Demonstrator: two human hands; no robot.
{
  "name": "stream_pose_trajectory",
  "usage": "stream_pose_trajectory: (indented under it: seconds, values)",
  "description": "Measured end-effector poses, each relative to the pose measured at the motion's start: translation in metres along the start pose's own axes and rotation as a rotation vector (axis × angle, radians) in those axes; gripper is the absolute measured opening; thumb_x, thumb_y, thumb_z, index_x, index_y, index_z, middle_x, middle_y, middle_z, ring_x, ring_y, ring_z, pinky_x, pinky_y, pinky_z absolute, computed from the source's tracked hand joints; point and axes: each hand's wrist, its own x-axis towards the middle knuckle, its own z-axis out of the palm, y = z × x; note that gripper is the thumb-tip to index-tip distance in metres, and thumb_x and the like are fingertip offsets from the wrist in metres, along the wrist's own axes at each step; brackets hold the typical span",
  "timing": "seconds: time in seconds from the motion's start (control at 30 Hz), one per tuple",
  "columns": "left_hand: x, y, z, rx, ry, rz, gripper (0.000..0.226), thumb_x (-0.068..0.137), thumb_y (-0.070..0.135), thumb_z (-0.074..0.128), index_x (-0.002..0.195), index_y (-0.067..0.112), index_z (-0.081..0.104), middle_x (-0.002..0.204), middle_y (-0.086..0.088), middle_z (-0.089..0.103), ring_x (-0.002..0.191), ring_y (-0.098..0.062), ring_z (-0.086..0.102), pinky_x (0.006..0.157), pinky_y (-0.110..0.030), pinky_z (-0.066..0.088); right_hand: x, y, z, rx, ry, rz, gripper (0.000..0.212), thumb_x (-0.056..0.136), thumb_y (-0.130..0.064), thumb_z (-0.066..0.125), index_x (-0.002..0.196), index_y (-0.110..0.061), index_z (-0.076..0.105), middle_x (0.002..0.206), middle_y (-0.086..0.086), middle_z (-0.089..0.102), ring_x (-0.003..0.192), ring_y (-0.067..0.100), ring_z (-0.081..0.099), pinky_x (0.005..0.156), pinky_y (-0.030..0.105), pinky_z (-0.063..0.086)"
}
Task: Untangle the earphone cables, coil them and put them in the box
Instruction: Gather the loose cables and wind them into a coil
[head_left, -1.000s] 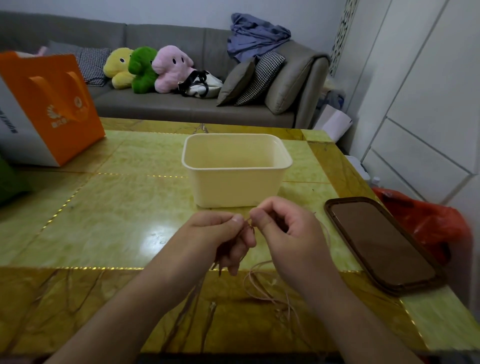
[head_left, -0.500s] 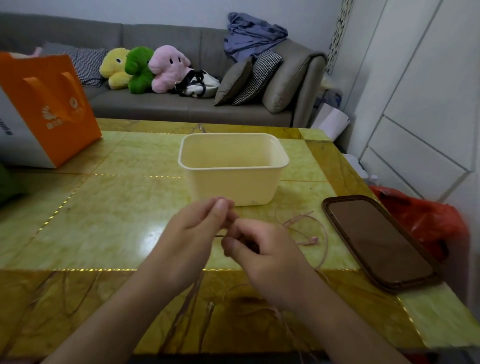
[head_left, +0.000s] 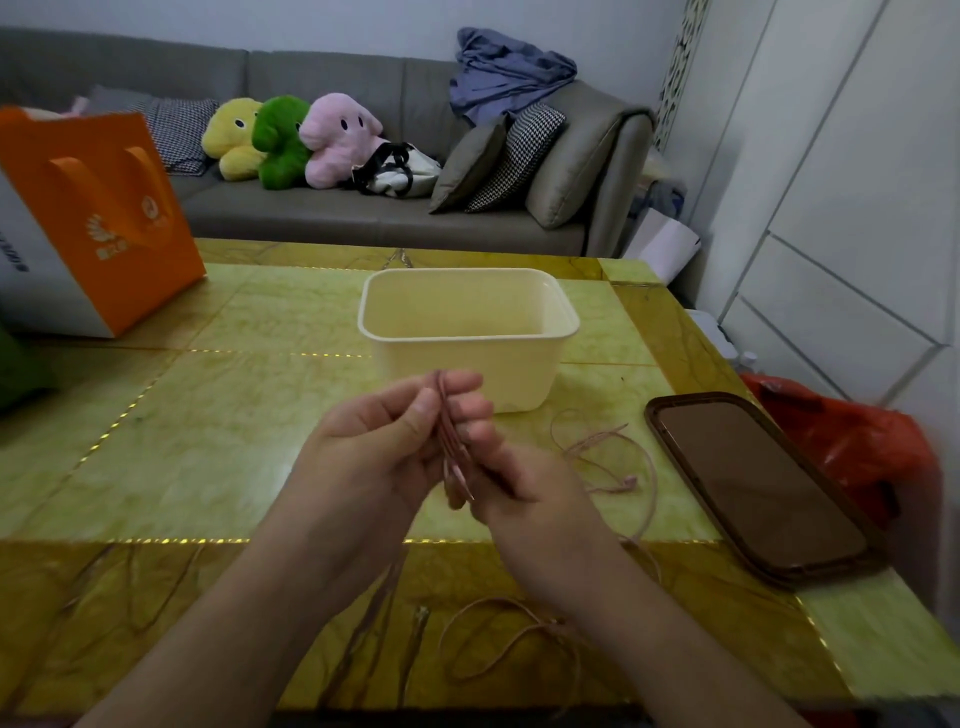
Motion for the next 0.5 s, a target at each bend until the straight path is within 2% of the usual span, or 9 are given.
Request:
stream_pose_trajectory:
  seconds: [0.07, 0.13, 0.2, 0.27, 0.3, 0.37, 0.43, 0.5]
  values:
    - [0.003, 0.000, -0.003, 0.161, 0.083, 0.082, 0.027, 0.106, 0.000, 0.045, 0.120, -0.005, 0.068, 0.101, -0.017, 0.078, 0.094, -0.028, 0.078, 0.080, -0.029, 0.062, -0.002, 0.000, 0.000, -0.100, -0.058, 0.026, 0.025, 0.105, -0.024, 0.060, 0.081, -0.019, 0.067, 0.063, -0.010, 0.056, 0.059, 0.004, 0.049, 0.057, 0.028, 0.037]
    - [0.003, -0.004, -0.005, 0.425, 0.133, 0.150, 0.029, 0.108, -0.005, 0.043, 0.118, 0.002, 0.069, 0.101, -0.014, 0.080, 0.096, -0.025, 0.079, 0.083, -0.026, 0.061, -0.003, -0.002, -0.001, -0.149, -0.089, 0.034, 0.024, 0.104, -0.021, 0.059, 0.082, -0.020, 0.069, 0.063, -0.005, 0.055, 0.057, 0.005, 0.049, 0.055, 0.029, 0.036]
    - [0.003, -0.009, -0.009, 0.663, 0.128, 0.156, 0.030, 0.108, -0.003, 0.045, 0.112, 0.011, 0.071, 0.097, -0.007, 0.080, 0.091, -0.020, 0.077, 0.078, -0.026, 0.059, -0.004, -0.004, -0.004, -0.175, -0.070, 0.015, 0.023, 0.103, -0.022, 0.061, 0.082, -0.021, 0.069, 0.061, -0.008, 0.055, 0.056, 0.006, 0.050, 0.054, 0.027, 0.035]
    - [0.001, -0.010, -0.012, 0.862, 0.054, 0.098, 0.031, 0.107, 0.004, 0.050, 0.097, 0.021, 0.074, 0.085, 0.000, 0.075, 0.080, -0.013, 0.070, 0.069, -0.023, 0.052, -0.006, -0.006, -0.007, -0.149, -0.029, -0.022, 0.021, 0.101, -0.022, 0.065, 0.080, -0.021, 0.068, 0.062, -0.008, 0.059, 0.057, 0.008, 0.052, 0.054, 0.033, 0.040]
    - [0.000, -0.009, -0.012, 0.905, 0.002, 0.054, 0.034, 0.107, 0.007, 0.050, 0.086, 0.021, 0.073, 0.077, 0.002, 0.070, 0.073, -0.011, 0.065, 0.066, -0.023, 0.048, -0.007, -0.007, -0.009, -0.124, -0.007, -0.036, 0.021, 0.100, -0.022, 0.066, 0.079, -0.020, 0.067, 0.063, -0.006, 0.063, 0.057, 0.008, 0.055, 0.056, 0.038, 0.044]
    - [-0.002, -0.005, -0.007, 0.818, -0.076, -0.040, 0.040, 0.109, 0.012, 0.047, 0.077, 0.009, 0.070, 0.069, -0.005, 0.065, 0.066, -0.015, 0.061, 0.063, -0.029, 0.048, -0.007, -0.007, -0.013, -0.063, 0.039, -0.057, 0.021, 0.100, -0.019, 0.067, 0.079, -0.019, 0.067, 0.066, -0.003, 0.069, 0.059, 0.013, 0.061, 0.058, 0.042, 0.051]
    - [-0.004, -0.001, -0.004, 0.707, -0.087, -0.119, 0.048, 0.111, 0.022, 0.044, 0.076, -0.001, 0.069, 0.065, -0.013, 0.062, 0.060, -0.024, 0.058, 0.059, -0.030, 0.050, -0.005, -0.006, -0.016, -0.010, 0.095, -0.076, 0.021, 0.101, -0.019, 0.068, 0.080, -0.017, 0.067, 0.066, 0.001, 0.069, 0.058, 0.020, 0.061, 0.056, 0.043, 0.051]
    - [-0.004, 0.004, -0.002, 0.647, -0.105, -0.180, 0.054, 0.110, 0.030, 0.045, 0.074, -0.002, 0.069, 0.057, -0.014, 0.051, 0.052, -0.025, 0.048, 0.053, -0.029, 0.048, -0.004, -0.006, -0.018, 0.024, 0.176, -0.087, 0.022, 0.100, -0.020, 0.071, 0.079, -0.016, 0.066, 0.065, 0.005, 0.066, 0.060, 0.026, 0.057, 0.056, 0.042, 0.047]
